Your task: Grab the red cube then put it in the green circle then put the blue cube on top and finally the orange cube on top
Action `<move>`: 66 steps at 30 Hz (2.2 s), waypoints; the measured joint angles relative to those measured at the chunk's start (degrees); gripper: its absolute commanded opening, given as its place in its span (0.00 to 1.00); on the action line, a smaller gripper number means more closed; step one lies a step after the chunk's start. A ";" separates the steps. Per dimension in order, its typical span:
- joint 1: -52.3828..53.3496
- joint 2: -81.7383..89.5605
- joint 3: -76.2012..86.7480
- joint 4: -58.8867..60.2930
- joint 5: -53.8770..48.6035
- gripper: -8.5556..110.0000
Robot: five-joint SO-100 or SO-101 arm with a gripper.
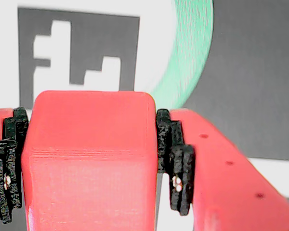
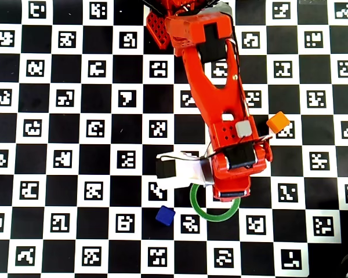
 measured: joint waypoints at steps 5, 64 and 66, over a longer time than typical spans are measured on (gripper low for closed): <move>0.00 -3.16 -1.05 -1.58 0.00 0.13; 2.81 -6.59 -0.53 -8.00 -2.02 0.34; 2.81 -6.59 -0.53 -8.00 -2.02 0.36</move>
